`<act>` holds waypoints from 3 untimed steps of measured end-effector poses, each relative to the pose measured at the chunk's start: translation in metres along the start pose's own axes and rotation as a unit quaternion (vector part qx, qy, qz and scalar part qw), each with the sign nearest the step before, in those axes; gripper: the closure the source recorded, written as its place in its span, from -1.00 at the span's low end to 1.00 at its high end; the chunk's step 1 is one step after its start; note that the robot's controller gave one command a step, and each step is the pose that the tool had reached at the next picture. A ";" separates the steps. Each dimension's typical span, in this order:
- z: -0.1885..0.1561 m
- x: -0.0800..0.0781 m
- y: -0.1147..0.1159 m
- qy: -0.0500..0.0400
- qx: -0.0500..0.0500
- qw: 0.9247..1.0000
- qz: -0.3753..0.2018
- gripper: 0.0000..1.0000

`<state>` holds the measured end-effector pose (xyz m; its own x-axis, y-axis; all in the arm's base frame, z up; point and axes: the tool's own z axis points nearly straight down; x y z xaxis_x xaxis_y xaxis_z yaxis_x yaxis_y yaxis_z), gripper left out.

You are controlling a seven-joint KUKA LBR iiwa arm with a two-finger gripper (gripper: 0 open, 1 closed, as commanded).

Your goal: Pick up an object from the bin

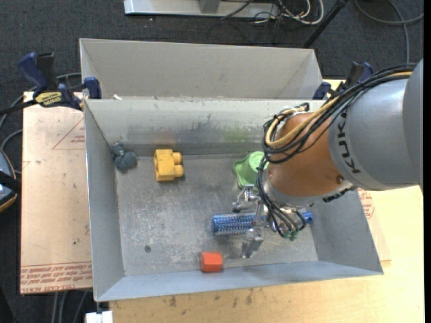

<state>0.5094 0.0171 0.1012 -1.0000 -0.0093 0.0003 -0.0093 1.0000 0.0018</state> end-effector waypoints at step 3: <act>0.025 -0.034 -0.013 0.000 0.000 0.999 -0.051 -1.00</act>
Offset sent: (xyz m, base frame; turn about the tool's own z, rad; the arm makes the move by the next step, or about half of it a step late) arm 0.0072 0.0022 0.0077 -0.1909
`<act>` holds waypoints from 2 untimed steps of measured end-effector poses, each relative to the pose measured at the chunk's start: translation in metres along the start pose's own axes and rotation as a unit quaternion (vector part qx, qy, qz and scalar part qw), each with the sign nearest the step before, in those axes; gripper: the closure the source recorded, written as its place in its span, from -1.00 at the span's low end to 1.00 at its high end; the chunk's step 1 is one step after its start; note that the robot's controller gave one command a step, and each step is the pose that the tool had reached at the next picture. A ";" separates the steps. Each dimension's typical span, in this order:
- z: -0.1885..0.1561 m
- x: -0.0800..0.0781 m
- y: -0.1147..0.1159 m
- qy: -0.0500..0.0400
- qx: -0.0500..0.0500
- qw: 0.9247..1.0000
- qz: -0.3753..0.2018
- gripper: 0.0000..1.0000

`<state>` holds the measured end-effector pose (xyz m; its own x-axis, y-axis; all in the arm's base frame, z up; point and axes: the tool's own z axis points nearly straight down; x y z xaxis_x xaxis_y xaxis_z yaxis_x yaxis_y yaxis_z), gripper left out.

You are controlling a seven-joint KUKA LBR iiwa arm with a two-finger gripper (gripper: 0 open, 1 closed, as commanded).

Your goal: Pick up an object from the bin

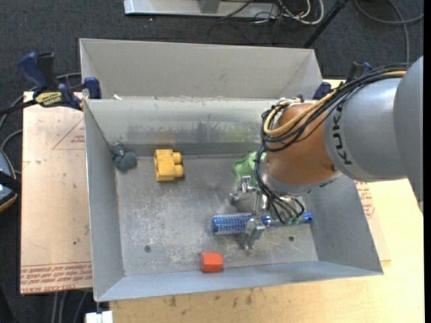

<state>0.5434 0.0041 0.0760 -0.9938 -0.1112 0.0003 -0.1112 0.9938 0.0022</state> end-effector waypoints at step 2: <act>-0.064 -0.004 0.000 -0.004 0.001 1.000 0.001 1.00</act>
Offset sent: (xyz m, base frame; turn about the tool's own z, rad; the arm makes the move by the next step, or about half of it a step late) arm 0.0000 0.0000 0.0000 0.0000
